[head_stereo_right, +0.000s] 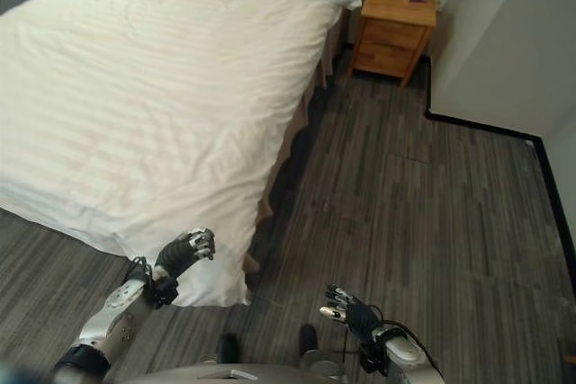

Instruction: Making the bed.

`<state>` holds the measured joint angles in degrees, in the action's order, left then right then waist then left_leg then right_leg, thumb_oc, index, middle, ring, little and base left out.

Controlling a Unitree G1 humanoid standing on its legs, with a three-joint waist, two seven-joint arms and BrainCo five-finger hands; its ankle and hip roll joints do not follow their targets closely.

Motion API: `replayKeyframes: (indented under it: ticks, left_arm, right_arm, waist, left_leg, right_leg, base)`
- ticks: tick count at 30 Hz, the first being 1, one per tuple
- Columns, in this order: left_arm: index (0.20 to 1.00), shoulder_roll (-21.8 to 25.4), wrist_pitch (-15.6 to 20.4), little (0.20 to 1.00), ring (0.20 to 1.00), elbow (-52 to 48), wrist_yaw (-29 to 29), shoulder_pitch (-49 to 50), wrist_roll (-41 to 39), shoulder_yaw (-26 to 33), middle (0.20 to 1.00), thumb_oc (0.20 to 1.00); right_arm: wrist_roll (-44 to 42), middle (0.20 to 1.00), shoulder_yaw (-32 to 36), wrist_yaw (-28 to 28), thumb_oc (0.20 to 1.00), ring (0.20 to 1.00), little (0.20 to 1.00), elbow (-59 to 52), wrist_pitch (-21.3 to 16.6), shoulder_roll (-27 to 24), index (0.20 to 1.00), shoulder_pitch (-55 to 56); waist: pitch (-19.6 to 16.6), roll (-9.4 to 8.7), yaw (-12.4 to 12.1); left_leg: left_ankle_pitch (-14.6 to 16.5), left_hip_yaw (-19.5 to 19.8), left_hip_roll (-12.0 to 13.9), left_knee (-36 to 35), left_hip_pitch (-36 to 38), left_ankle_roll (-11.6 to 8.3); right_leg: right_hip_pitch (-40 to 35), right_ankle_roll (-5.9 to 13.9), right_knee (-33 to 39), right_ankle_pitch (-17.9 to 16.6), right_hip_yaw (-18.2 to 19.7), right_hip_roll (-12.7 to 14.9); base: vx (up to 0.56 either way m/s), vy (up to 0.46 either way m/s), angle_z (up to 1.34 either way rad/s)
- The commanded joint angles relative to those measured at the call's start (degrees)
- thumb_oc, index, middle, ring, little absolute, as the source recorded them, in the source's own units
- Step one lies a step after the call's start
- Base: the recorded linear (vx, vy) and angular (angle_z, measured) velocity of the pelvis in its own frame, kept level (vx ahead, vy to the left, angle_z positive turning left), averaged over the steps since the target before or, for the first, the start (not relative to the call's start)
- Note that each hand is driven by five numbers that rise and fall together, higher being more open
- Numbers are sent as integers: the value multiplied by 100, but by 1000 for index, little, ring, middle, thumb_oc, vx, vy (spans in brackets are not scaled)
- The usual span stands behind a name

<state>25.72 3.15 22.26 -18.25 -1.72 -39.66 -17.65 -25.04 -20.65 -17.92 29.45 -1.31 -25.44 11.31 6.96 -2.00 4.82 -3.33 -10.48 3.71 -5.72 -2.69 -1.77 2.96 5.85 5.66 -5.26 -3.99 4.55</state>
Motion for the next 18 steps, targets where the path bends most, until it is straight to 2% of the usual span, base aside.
replayKeyframes:
  ticks: [1, 11, 18]
  left_arm:
    - [200, 221, 290, 200, 200, 344, -18, -493, 148, 28, 200, 200]
    - [200, 467, 512, 200, 200, 1272, 373, -1238, 108, 348, 200, 200]
    - [200, 385, 488, 200, 200, 3199, 771, -1903, 492, 550, 200, 200]
  right_arm:
    - [-91, 1000, -134, -95, 1000, 1000, 1000, -413, -154, -102, 1000, -307]
    - [-214, 1000, -252, -25, 1000, 1000, 1000, -420, -236, -191, 1000, -611]
    - [-284, 1000, -437, 195, 1000, 1000, 1000, -310, -343, -171, 1000, -1058]
  waist:
    - [138, -17, 43]
    - [516, -213, 83]
    - [895, -490, 147]
  left_leg:
    - [92, -35, -37, 72, -87, -95]
    - [-108, -90, 15, 72, -773, -109]
    - [-243, -171, 88, 72, -1236, -138]
  right_leg:
    - [153, 211, -284, 209, 38, 157]
    - [916, 232, -314, -62, 168, 104]
    - [1394, 243, -239, -296, 279, -15]
  base:
    - [-89, 25, -5]
    - [-87, 24, -6]
    - [-61, 9, -13]
